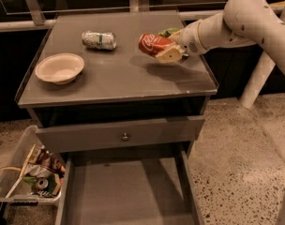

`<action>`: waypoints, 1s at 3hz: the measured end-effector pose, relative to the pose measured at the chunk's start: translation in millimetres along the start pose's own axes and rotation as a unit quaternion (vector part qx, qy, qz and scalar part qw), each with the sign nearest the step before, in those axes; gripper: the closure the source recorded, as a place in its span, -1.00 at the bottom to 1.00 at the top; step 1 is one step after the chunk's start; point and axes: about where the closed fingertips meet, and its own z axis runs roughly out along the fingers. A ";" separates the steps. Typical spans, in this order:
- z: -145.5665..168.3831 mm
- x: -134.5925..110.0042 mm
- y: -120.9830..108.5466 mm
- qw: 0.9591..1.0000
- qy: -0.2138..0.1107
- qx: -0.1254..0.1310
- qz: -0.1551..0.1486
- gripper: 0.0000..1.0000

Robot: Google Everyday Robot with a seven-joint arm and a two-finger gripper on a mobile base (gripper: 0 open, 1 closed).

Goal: Pick coke can from middle drawer and place on counter

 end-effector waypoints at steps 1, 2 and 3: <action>17.8 7.3 12.1 0.999 0.027 -0.027 -0.009 1.00; 35.6 11.1 32.7 0.997 0.042 -0.063 -0.021 1.00; 47.8 9.6 55.4 0.994 0.046 -0.098 -0.033 1.00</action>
Offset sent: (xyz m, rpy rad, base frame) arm -0.0220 0.0494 -0.0534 -0.1166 0.1345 0.1742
